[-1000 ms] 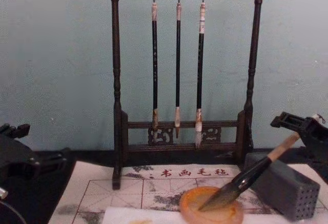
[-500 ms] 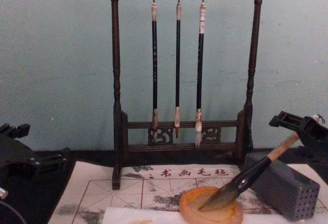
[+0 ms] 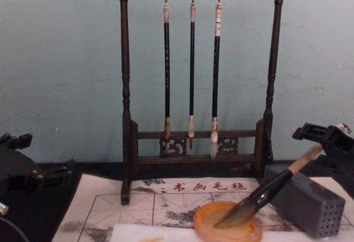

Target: Pick up the brush from the inkstone, write on the paper, then place the brush back to its original position.

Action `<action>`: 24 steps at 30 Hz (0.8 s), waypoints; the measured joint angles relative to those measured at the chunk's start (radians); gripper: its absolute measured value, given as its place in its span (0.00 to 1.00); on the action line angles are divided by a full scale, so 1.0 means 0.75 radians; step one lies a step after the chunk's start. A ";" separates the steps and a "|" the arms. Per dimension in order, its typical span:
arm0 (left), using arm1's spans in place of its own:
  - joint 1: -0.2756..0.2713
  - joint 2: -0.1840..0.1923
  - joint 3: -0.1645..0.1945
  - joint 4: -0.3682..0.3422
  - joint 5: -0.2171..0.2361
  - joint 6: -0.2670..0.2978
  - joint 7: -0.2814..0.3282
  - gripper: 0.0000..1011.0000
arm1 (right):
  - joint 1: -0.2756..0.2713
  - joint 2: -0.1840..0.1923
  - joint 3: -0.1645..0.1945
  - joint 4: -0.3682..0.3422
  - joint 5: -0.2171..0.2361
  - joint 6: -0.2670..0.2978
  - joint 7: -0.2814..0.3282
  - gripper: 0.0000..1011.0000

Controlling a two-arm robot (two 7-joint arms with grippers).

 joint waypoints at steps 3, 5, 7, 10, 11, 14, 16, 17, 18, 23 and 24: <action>0.000 0.000 0.000 0.000 0.000 0.000 0.000 0.99 | 0.000 0.000 0.000 0.000 0.000 0.000 0.000 0.75; 0.000 0.000 0.000 0.000 0.000 0.000 0.000 0.99 | -0.001 0.000 0.001 -0.001 0.000 0.000 0.001 0.69; 0.000 0.000 0.000 0.000 0.000 0.000 0.000 0.99 | -0.001 0.000 0.001 -0.001 0.000 0.001 0.001 0.63; 0.000 0.000 0.000 0.000 0.000 0.000 0.000 0.99 | -0.001 0.000 0.001 -0.001 0.000 0.001 0.001 0.54; 0.000 0.000 0.000 0.000 0.000 0.000 0.000 0.99 | -0.001 0.000 0.001 -0.001 0.000 0.001 0.001 0.51; 0.000 0.000 0.000 0.000 0.000 0.000 0.000 0.99 | -0.001 0.000 0.001 -0.001 0.000 0.001 0.001 0.41; 0.000 0.000 0.000 0.000 0.000 0.000 0.000 0.99 | -0.001 0.000 0.001 -0.001 -0.001 0.001 0.001 0.34; 0.000 0.000 0.000 0.000 0.000 0.000 0.000 0.99 | -0.001 0.000 0.001 -0.001 -0.001 0.001 0.001 0.31; 0.000 0.000 0.000 0.000 0.000 0.000 0.000 0.99 | -0.001 0.000 0.001 -0.001 -0.001 0.002 0.001 0.29; 0.000 0.000 0.000 0.000 0.000 0.000 0.000 0.99 | -0.001 0.000 0.001 -0.001 -0.001 0.002 0.002 0.19; 0.000 0.000 0.000 0.000 0.000 0.000 0.000 0.99 | -0.001 0.000 0.001 -0.001 -0.001 0.002 0.002 0.19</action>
